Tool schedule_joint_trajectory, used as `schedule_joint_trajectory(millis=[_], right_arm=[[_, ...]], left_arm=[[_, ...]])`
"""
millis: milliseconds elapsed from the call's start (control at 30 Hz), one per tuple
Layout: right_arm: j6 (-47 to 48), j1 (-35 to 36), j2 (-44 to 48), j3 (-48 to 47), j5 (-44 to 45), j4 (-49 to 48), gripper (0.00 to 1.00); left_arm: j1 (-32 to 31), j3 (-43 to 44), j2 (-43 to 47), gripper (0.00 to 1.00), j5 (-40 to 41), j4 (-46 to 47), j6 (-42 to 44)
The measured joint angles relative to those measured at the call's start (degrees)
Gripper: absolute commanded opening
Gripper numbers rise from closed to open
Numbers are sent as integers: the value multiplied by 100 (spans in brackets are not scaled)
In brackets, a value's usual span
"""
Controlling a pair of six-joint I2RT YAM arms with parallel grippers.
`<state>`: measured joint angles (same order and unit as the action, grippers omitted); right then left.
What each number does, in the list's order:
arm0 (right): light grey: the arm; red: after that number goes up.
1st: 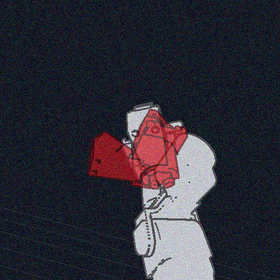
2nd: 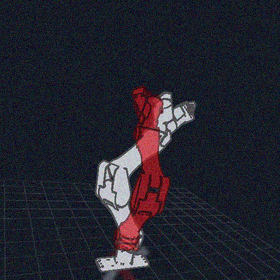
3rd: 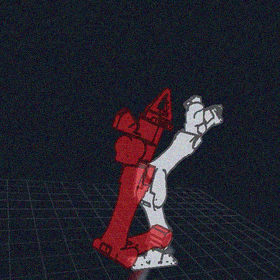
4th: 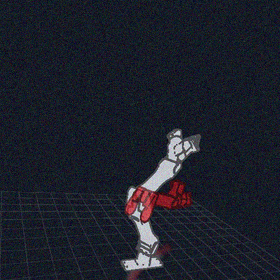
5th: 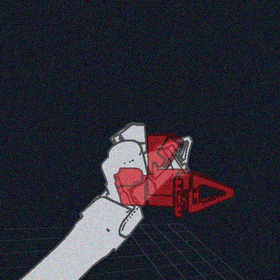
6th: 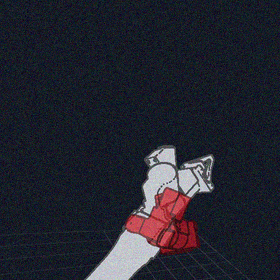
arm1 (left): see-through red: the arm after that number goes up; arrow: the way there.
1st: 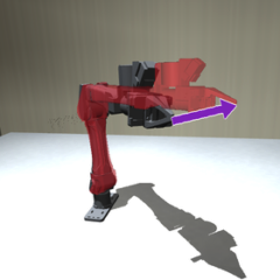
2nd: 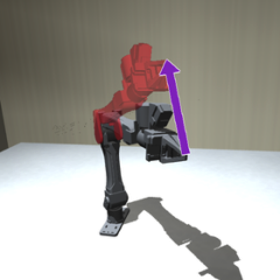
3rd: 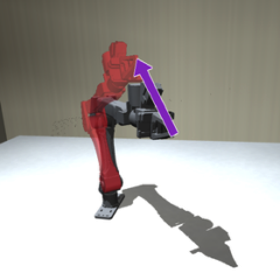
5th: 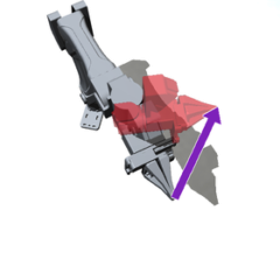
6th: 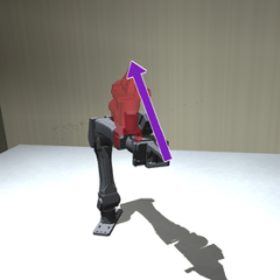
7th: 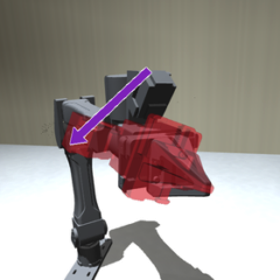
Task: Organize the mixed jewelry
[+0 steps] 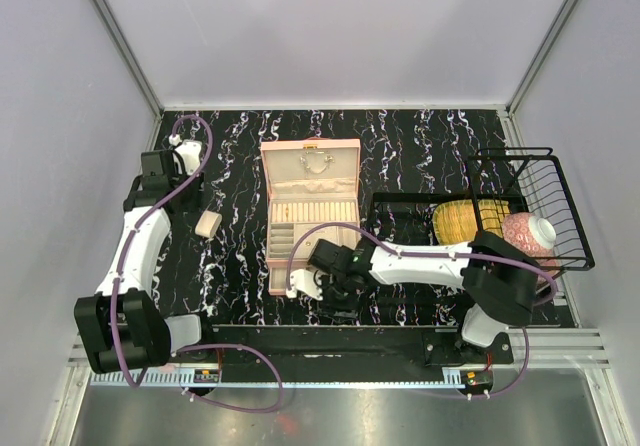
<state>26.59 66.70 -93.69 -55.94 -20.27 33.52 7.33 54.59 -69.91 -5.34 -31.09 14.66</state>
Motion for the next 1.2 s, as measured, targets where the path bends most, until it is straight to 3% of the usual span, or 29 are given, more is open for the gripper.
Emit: schedule_joint_trajectory(millis=[867,1200], right_arm=[[-599,153,-654,-269,2393,-1497,48],[-625,232,-691,-291,2715,-1543,49]], left_arm=[[4,-549,-107,47,-216,638,273],[4,-549,-393,48,-437,625,334]])
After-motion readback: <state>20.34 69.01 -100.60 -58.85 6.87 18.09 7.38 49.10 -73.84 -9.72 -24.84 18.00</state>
